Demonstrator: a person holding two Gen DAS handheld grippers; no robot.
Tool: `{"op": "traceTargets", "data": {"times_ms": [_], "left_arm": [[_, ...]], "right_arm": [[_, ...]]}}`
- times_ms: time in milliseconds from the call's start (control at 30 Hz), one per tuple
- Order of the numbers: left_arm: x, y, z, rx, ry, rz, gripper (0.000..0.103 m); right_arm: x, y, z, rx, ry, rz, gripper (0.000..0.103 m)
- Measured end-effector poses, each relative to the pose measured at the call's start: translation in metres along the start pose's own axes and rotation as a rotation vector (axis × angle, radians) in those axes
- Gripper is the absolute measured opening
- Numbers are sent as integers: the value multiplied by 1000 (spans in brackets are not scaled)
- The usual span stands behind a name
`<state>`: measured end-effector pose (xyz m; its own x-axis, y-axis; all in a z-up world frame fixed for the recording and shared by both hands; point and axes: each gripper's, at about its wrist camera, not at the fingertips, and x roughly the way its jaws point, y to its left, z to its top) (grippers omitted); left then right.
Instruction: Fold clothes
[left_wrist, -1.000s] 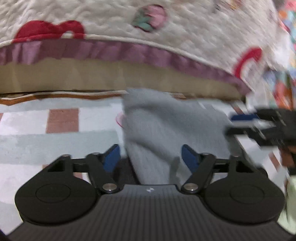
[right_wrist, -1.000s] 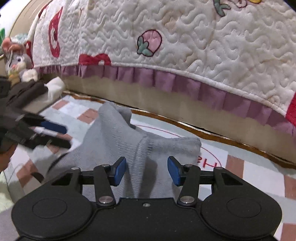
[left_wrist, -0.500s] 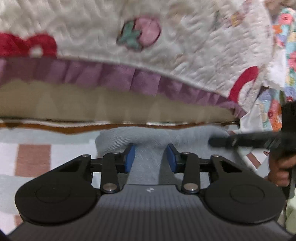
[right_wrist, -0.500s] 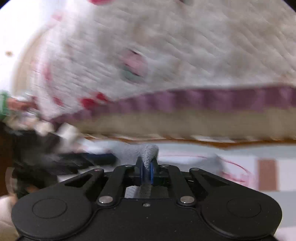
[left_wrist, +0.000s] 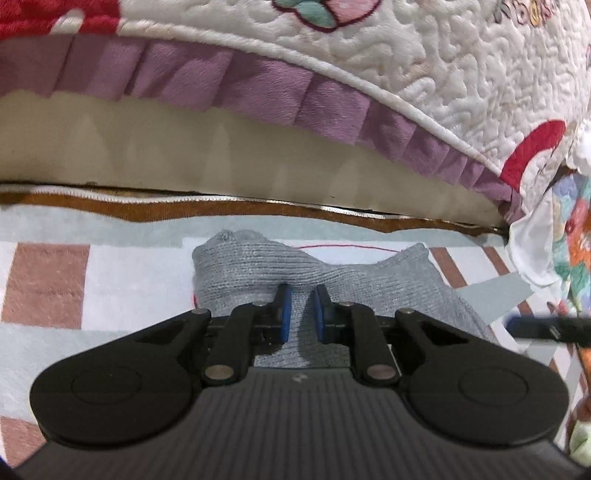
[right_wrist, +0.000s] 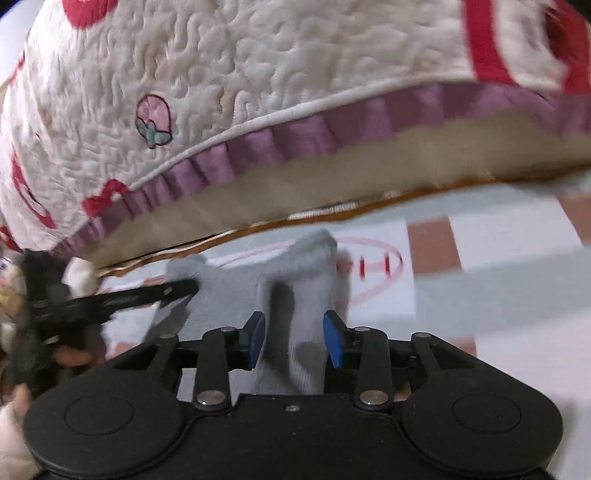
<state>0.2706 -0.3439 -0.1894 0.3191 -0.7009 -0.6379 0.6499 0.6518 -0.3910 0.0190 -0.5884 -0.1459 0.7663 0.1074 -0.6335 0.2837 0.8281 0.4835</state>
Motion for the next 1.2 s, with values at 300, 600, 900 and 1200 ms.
{"op": "traceTargets", "data": {"times_ms": [300, 600, 900, 1200], "left_arm": [[0, -3, -2, -16, 2, 11, 14], [-48, -9, -15, -47, -33, 58, 46], [-91, -23, -48, 4, 90, 68, 54], [-119, 3, -120, -163, 360, -73, 58]], "right_arm": [[0, 42, -36, -202, 67, -31, 16], [28, 58, -42, -257, 114, -100, 17], [11, 71, -58, -255, 75, -102, 45], [1, 99, -58, -314, 96, -125, 56]]}}
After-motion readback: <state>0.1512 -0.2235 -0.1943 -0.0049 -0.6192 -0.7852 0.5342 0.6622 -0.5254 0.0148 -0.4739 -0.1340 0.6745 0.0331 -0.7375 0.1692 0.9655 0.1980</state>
